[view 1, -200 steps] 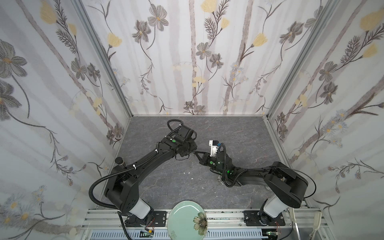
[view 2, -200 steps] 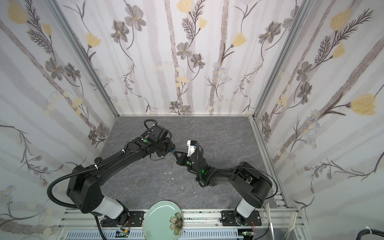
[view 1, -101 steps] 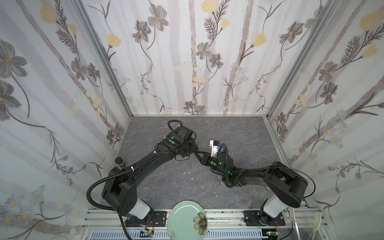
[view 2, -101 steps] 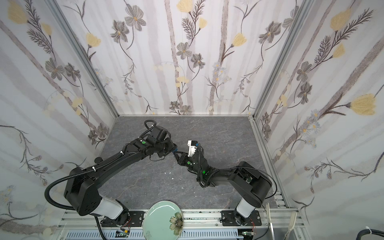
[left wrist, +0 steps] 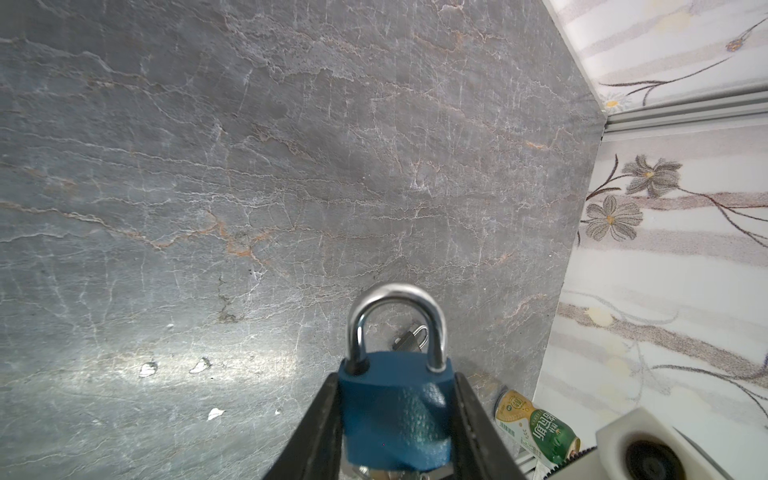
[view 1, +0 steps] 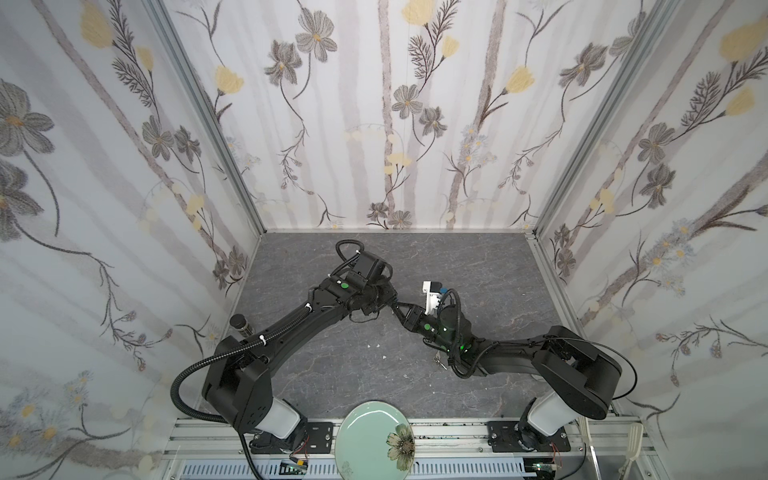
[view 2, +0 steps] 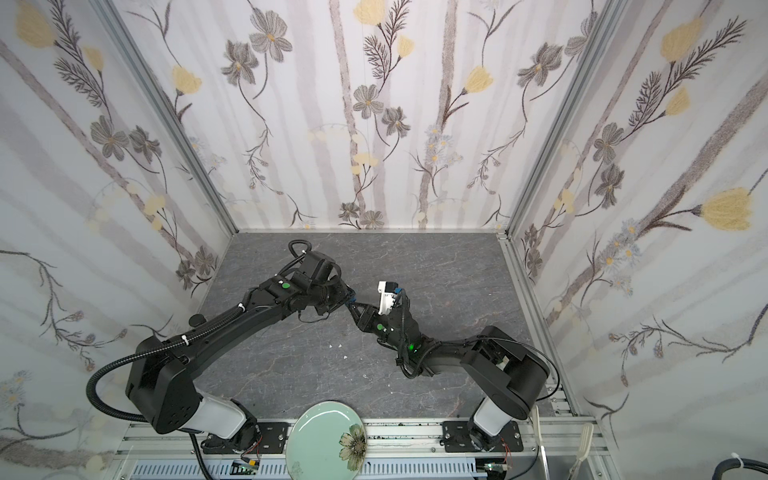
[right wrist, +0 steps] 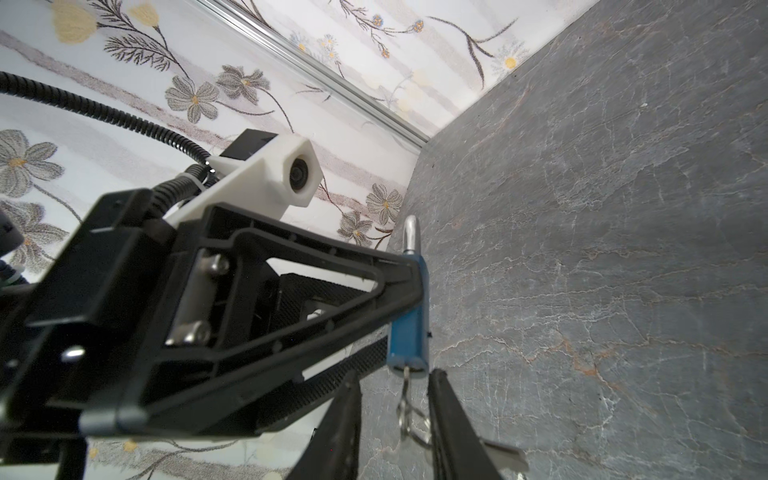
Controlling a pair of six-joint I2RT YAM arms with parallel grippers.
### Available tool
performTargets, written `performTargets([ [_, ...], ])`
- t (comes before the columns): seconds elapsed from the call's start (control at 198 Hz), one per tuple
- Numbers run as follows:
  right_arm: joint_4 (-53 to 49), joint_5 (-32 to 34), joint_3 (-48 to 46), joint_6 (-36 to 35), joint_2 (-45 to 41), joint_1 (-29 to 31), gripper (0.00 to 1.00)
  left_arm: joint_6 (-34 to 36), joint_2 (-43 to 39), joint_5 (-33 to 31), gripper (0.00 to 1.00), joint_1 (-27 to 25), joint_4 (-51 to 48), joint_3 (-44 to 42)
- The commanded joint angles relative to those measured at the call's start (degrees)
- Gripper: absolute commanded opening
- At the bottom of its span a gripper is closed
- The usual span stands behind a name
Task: Unlock with the key
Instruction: 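Close the right gripper on the key head while the left holds the padlock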
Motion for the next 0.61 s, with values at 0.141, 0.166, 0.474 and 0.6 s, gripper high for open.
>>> performTargets([
  [0.141,3.08,0.19,-0.17,0.49,-0.11,0.09,0.27,0.4,-0.53,-1.45,0.0,0.27,0.53,0.11],
  [0.166,2.99,-0.02,0.09,0.48,0.09,0.08,0.25,0.4,-0.58,-1.36,0.0,0.3,0.52,0.11],
  [0.474,1.92,-1.84,2.66,0.26,1.84,-0.01,0.13,-0.06,-1.16,-1.14,0.0,0.15,2.04,-0.41],
  [0.6,1.58,-1.81,2.67,0.41,1.99,-0.09,0.17,-0.47,-2.18,-1.78,0.0,0.3,3.6,-1.29],
])
